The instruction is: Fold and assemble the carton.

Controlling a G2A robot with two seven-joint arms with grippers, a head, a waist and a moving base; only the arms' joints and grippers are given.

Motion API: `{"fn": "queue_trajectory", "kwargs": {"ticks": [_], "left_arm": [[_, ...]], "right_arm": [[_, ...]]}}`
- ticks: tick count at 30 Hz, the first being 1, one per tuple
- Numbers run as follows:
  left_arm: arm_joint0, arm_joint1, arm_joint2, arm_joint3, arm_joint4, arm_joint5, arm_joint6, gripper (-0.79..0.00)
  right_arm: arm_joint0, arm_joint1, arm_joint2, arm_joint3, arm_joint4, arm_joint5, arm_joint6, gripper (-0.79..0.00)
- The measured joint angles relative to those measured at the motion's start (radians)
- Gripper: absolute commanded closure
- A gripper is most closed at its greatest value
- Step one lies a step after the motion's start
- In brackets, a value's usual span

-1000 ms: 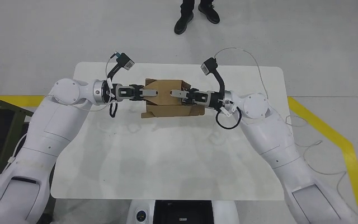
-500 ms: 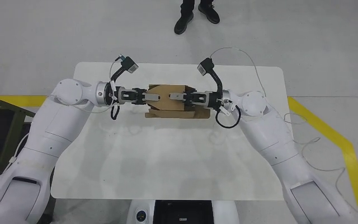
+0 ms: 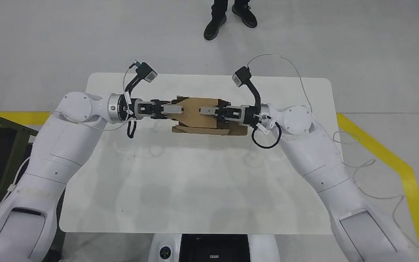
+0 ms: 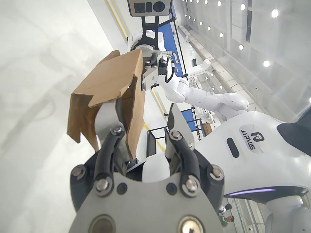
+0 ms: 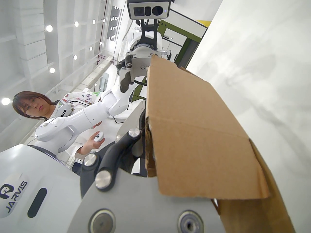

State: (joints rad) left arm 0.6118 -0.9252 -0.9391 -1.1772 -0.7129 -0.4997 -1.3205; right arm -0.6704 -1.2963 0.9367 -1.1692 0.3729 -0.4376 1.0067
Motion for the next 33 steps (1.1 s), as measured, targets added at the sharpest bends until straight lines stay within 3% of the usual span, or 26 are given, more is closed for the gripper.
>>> {"fn": "queue_trajectory", "kwargs": {"ticks": [14,33], "left_arm": [[0.019,-0.019,-0.056,0.009,-0.266,0.089,-0.089,-0.785],[0.002,-0.074,-0.032,-0.006,-0.230,0.119,-0.119,-0.785]], "right_arm": [[-0.002,-0.003,-0.001,-0.027,-0.058,0.027,-0.043,0.000],[0.003,-0.020,-0.023,-0.039,-0.078,0.028,-0.086,0.000]]}}
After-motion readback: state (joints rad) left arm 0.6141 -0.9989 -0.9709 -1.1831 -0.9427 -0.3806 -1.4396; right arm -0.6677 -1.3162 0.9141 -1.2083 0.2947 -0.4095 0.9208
